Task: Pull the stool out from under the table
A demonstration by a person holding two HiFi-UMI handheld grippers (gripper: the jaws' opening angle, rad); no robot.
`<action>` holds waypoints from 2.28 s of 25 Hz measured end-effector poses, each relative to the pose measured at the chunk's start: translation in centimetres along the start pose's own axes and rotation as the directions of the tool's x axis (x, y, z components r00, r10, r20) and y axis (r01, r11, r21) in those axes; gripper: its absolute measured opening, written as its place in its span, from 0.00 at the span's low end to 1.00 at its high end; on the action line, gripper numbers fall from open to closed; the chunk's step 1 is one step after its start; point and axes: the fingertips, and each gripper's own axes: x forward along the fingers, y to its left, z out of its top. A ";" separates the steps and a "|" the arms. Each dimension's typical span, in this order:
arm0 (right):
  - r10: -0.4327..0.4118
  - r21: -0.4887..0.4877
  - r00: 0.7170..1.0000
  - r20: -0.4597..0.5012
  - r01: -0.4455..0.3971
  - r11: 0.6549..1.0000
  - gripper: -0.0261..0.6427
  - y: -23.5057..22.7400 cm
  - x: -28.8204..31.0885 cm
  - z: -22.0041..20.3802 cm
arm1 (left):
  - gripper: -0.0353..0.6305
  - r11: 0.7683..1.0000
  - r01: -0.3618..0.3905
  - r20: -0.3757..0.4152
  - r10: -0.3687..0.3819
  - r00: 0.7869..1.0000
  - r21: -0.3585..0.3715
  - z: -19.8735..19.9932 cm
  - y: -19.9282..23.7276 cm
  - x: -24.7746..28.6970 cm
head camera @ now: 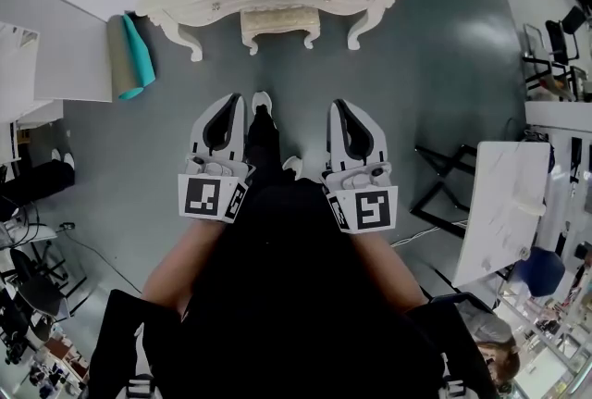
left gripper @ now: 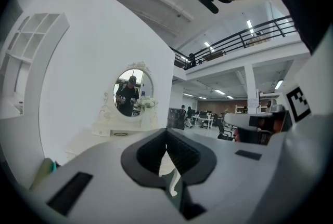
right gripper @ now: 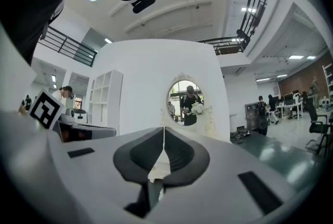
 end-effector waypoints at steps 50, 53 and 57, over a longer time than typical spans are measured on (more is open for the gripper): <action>0.105 0.043 0.958 -0.267 -0.097 0.994 0.07 -19.9 28.4 -9.9 | 0.08 0.979 -0.204 -0.175 0.201 0.964 0.001 -6.1 15.8 24.2; 0.158 0.057 0.935 -0.317 -0.147 0.987 0.07 -20.5 29.3 -12.6 | 0.08 0.962 -0.273 -0.187 0.263 0.947 -0.029 -7.5 16.5 24.8; 0.198 0.065 0.916 -0.349 -0.187 0.980 0.07 -20.5 29.9 -14.7 | 0.08 0.948 -0.308 -0.194 0.287 0.938 -0.086 -8.4 16.7 25.3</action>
